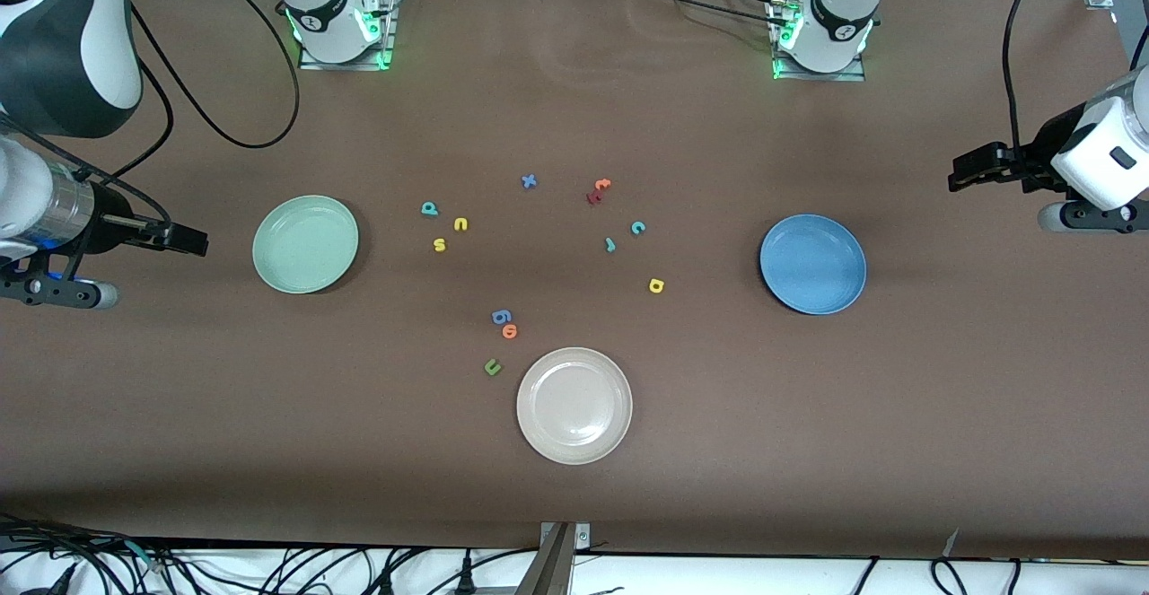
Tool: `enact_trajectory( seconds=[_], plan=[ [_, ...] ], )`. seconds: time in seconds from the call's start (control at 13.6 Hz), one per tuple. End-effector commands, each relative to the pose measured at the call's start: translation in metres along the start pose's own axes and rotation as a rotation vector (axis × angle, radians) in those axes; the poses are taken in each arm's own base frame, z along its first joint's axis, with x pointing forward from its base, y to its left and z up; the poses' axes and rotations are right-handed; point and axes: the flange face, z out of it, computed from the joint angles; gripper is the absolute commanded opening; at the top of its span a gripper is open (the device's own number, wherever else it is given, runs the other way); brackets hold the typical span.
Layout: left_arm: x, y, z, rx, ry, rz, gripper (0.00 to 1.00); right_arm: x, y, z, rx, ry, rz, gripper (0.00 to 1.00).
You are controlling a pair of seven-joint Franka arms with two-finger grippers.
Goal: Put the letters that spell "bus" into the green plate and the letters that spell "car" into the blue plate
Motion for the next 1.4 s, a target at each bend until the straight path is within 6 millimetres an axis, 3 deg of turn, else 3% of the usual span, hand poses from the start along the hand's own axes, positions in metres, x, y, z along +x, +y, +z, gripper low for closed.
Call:
enact_trajectory(
  seconds=[0.0, 0.96, 1.32],
  plan=[
    [0.005, -0.002, -0.006, 0.030, -0.004, 0.023, 1.00, -0.006, 0.003, -0.004, 0.025, 0.005, 0.010, 1.00],
    [0.005, -0.008, -0.007, 0.026, -0.004, 0.008, 1.00, -0.005, 0.007, -0.003, 0.026, 0.005, 0.010, 1.00],
    [0.004, -0.005, -0.021, 0.014, 0.027, 0.009, 1.00, -0.005, 0.007, -0.003, 0.026, 0.005, 0.011, 1.00]
  ],
)
